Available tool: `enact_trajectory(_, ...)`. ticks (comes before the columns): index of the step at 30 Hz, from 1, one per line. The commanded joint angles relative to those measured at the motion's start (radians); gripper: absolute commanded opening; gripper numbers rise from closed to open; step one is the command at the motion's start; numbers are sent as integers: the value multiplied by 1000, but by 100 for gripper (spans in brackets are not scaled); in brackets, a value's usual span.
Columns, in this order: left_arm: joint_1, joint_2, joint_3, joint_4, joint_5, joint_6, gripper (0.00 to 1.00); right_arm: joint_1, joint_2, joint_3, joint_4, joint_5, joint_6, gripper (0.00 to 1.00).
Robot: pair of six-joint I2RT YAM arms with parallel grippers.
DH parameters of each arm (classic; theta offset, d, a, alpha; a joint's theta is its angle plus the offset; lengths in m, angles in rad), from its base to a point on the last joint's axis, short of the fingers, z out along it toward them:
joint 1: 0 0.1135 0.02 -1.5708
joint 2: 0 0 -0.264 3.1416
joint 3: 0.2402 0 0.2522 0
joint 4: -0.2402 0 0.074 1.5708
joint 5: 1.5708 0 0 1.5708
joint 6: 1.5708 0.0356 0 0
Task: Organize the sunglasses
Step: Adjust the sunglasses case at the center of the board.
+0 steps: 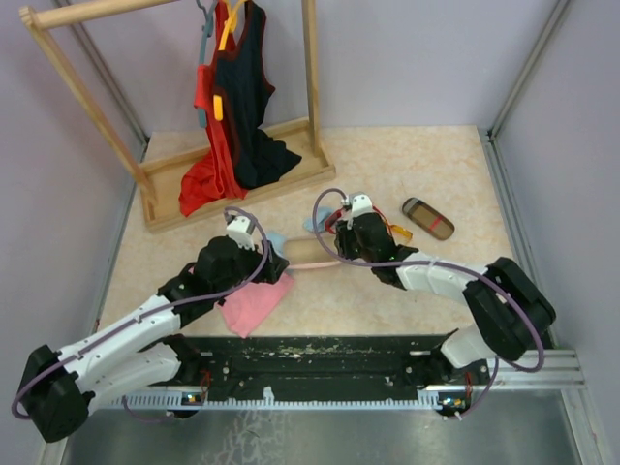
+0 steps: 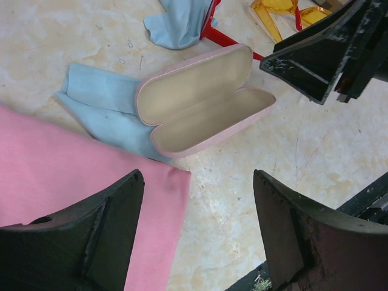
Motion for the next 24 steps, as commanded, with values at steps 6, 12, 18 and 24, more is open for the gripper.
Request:
enact_trajectory(6, 1, -48, 22, -21, -26, -7, 80, -4, -265, 44, -155, 54, 3, 42)
enact_trajectory(12, 1, -56, 43, -36, -28, -6, 81, -71, -380, 73, -346, 81, 34, 43)
enact_trajectory(18, 3, -49, 77, -76, -50, -3, 82, -165, -337, 191, -480, -20, 39, 43)
enact_trajectory(24, 7, -26, 103, -141, -114, -27, 83, -167, -190, 359, -545, -150, 8, 43)
